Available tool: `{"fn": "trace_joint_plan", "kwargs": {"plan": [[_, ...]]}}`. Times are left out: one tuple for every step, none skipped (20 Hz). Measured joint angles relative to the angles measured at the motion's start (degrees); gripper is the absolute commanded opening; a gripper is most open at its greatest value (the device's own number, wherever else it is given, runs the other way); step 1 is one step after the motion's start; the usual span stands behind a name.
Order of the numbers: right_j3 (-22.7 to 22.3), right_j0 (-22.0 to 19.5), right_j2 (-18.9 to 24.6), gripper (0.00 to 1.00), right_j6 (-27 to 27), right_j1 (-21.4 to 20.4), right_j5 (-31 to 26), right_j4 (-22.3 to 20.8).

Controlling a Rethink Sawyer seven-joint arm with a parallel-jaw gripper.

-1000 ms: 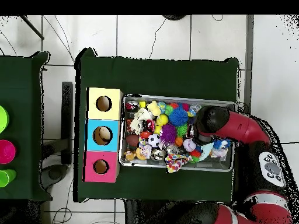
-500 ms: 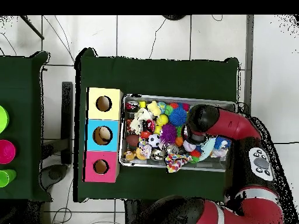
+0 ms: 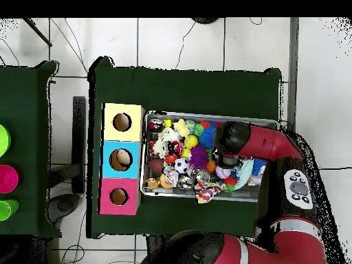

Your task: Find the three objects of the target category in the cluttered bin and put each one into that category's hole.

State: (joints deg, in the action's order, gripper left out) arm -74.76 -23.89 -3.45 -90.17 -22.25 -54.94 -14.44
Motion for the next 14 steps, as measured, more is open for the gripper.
{"fn": "trace_joint_plan", "kwargs": {"plan": [[0.0,0.01,-0.18,1.0,0.0,-0.03,0.01,-0.17],[0.0,0.03,-0.64,1.0,0.0,-0.04,0.0,-0.58],[0.0,0.03,-0.96,1.0,0.0,-0.05,0.01,-0.89],[0.0,0.07,-1.31,1.0,0.0,-0.04,0.02,-1.26],[0.0,0.11,-1.65,1.0,0.0,-0.04,0.02,-1.62],[0.0,0.17,-1.92,1.0,0.0,-0.05,0.04,-1.92],[0.0,0.24,-2.14,1.0,0.0,-0.04,0.07,-2.13],[0.01,0.48,-2.73,1.0,0.0,-0.05,0.36,-2.68],[0.03,0.65,-3.05,1.0,0.0,-0.04,0.62,-3.03],[0.04,0.8,-3.29,1.0,0.0,-0.04,0.83,-3.3],[0.07,0.91,-3.45,1.0,0.0,-0.02,1.03,-3.5],[0.07,1.03,-3.6,1.0,0.0,-0.01,1.22,-3.68],[0.14,1.49,-4.16,1.0,0.0,0.05,1.8,-4.15],[0.16,1.67,-4.37,1.0,0.0,0.08,1.98,-4.28]]}}
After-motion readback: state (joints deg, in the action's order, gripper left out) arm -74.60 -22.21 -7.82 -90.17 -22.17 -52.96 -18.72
